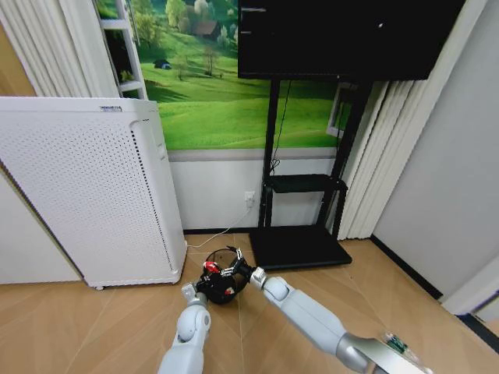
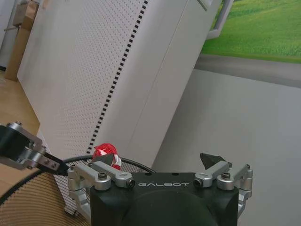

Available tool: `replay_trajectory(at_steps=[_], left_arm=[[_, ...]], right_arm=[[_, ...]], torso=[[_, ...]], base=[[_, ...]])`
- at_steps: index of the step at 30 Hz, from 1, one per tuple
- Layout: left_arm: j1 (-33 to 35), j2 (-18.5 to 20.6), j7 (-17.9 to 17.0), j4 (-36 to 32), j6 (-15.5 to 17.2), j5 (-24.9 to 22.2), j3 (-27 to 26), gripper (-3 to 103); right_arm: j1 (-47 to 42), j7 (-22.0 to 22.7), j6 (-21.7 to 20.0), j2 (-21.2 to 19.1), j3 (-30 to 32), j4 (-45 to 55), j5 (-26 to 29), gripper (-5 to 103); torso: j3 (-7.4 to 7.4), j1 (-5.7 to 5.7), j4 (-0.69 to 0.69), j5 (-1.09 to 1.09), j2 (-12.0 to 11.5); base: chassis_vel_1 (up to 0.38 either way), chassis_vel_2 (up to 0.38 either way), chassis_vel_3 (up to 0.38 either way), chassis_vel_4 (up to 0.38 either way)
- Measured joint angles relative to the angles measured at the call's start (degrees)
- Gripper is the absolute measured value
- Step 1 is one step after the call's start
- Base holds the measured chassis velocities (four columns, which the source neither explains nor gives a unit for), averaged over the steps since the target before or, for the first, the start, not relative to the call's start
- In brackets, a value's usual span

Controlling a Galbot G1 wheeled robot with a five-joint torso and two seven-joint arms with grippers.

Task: Pick up the trash bin and place the garbage on the floor into it.

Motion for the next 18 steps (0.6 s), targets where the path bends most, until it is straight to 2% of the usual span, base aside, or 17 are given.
replay_trajectory(at_steps=[4, 8, 11, 13, 18], left_arm=[[0.30, 0.00, 0.02, -0.42, 0.00, -0.20, 0.35, 6], [1.09, 0.00, 0.00, -1.38, 0.03, -0.54, 0.51, 6], [1.36, 0.00, -0.01, -1.65, 0.05, -0.59, 0.48, 6], [1.96, 0.00, -0.01, -2.27, 0.07, -0.69, 0.30, 6], [3.14, 0.00, 0.09, -2.99, 0.12, -0.79, -0.51, 6]], right_arm=[[0.50, -0.40, -0.16, -2.01, -0.03, 0.03, 0.18, 100], [1.69, -2.04, -0.17, -7.56, -1.57, 1.00, 2.22, 100], [2.00, -2.75, 0.00, -9.08, -2.14, 1.43, 2.46, 100], [2.35, -4.55, 0.88, -11.44, -2.97, 2.25, 3.02, 100], [2.46, -8.46, 2.55, -13.55, -3.29, 3.92, 6.07, 100]], torso=[[0.00, 0.00, 0.00, 0.01, 0.00], [0.00, 0.00, 0.00, 0.01, 0.00], [0.00, 0.00, -0.01, 0.00, 0.00], [0.00, 0.00, -0.02, 0.00, 0.00], [-0.01, 0.00, -0.01, 0.00, 0.00]], base=[[0.000, 0.000, 0.000, 0.000], [0.000, 0.000, 0.000, 0.000], [0.000, 0.000, 0.000, 0.000], [0.000, 0.000, 0.000, 0.000], [0.000, 0.000, 0.000, 0.000]])
